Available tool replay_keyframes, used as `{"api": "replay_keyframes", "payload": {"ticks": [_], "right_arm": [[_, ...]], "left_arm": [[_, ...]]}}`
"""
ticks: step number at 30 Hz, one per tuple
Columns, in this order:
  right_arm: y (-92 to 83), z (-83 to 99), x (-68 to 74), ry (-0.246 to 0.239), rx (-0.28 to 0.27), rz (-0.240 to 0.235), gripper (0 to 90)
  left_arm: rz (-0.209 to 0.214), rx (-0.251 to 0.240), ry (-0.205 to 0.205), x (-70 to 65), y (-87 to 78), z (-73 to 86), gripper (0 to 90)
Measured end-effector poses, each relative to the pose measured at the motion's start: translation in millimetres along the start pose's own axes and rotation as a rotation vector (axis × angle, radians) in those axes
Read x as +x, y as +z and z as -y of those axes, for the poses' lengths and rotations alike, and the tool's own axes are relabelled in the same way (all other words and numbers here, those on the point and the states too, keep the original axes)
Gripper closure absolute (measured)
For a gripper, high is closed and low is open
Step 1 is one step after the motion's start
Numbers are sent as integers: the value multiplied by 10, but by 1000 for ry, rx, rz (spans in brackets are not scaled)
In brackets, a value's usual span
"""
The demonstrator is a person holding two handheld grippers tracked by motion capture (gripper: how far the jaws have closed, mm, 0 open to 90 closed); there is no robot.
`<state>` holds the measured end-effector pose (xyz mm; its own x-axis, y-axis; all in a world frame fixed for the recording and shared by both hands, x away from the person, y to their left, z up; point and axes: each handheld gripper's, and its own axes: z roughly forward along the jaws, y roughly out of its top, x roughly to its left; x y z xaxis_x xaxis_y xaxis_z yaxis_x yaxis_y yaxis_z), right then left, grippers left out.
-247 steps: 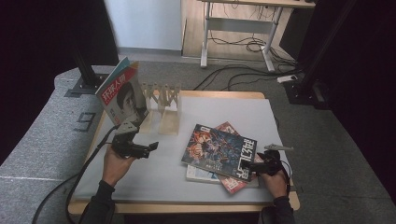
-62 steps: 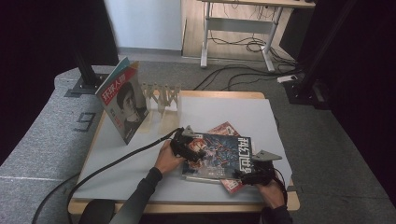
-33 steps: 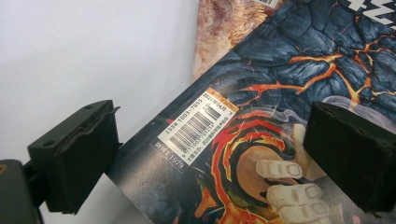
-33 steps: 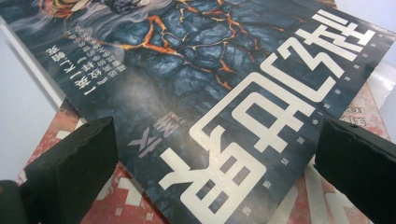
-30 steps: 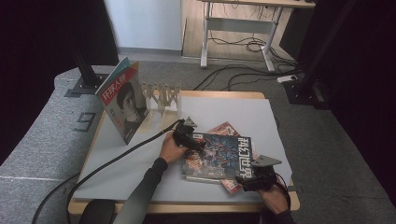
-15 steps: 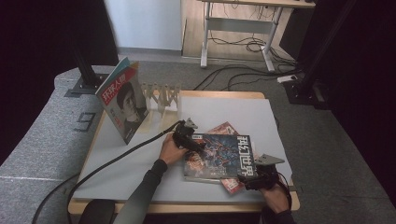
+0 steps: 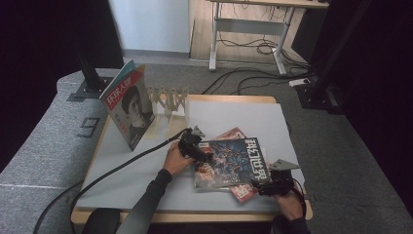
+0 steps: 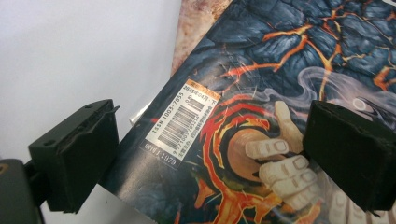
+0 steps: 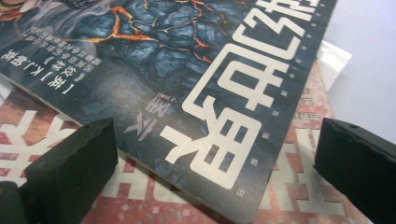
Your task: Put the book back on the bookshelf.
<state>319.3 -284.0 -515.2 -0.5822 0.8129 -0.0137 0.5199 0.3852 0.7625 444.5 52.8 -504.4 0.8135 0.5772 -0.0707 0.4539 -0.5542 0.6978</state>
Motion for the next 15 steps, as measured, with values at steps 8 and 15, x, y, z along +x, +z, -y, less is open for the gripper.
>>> {"api": "replay_keyframes", "payload": {"ticks": [8, 15], "right_arm": [[13, -2, -67, 20, -3, 16, 0], [31, -12, -122, 31, -6, 28, 0]], "left_arm": [[-3, 11, 0, -40, -50, 49, 32], [-2, 5, -1, -72, -104, 120, 32]]}}
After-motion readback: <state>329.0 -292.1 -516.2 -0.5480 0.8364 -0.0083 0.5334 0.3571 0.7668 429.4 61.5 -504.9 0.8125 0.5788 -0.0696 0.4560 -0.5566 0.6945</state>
